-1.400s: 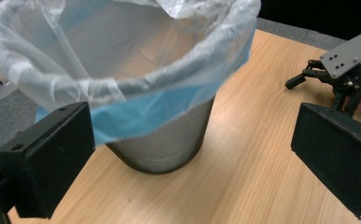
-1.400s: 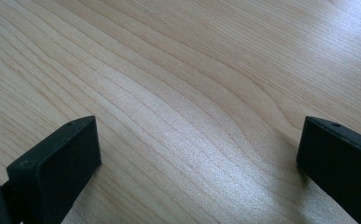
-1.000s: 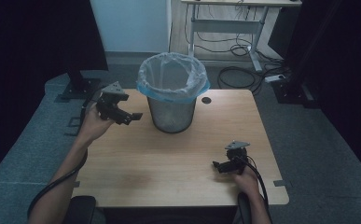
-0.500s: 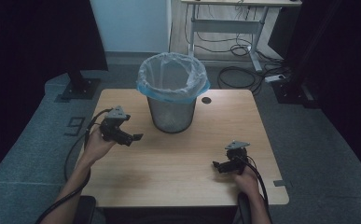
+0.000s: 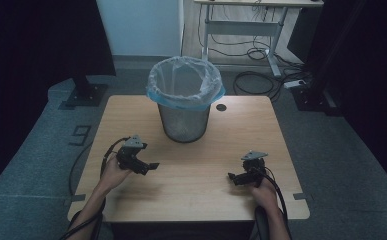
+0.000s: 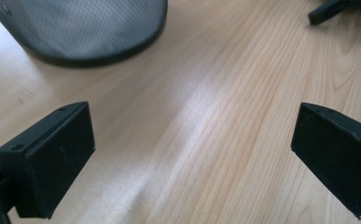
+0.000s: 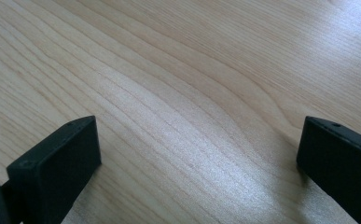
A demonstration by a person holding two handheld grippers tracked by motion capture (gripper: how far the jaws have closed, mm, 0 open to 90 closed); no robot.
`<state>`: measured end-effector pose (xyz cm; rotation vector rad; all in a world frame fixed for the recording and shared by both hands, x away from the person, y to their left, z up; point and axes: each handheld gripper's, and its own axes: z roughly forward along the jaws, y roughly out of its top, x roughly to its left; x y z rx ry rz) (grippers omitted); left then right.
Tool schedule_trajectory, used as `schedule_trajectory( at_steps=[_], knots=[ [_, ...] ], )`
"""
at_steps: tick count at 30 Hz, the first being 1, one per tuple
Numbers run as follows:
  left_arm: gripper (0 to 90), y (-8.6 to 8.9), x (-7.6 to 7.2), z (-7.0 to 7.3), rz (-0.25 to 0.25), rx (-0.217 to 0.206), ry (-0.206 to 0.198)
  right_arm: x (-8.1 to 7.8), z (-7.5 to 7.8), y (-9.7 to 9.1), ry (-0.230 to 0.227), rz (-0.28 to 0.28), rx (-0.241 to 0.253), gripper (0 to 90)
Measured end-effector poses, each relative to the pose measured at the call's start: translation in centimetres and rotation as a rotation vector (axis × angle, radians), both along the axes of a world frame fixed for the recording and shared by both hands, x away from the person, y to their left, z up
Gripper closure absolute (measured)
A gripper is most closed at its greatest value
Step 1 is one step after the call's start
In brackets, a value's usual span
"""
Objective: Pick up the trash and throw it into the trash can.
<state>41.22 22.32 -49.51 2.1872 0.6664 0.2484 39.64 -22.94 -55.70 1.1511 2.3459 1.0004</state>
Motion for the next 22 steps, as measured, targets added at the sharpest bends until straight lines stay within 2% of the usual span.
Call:
schedule_trajectory(
  at_steps=[5, 12, 15, 16, 22],
  knots=[
    [0.0, 0.0, -0.4, -2.2, 0.003, -0.015, 0.038, 0.0, 0.0, 0.0, -0.001, 0.001, 0.0, 0.0],
    [0.0, -0.5, -0.5, -4.7, 0.002, 0.048, 0.08, 0.0, 0.0, 0.0, -0.001, 0.001, 0.0, 0.0],
    [0.0, -0.7, -0.6, -5.3, 0.002, 0.077, 0.092, 0.0, 0.0, 0.0, -0.001, 0.001, 0.0, 0.0],
    [0.0, -0.8, -0.6, -5.3, 0.001, 0.083, 0.084, 0.0, 0.0, 0.0, -0.001, 0.001, 0.001, 0.0],
    [0.0, -0.9, -0.7, -5.3, 0.014, 0.098, 0.08, 0.0, 0.0, 0.0, -0.002, 0.001, 0.0, 0.0]
  ],
)
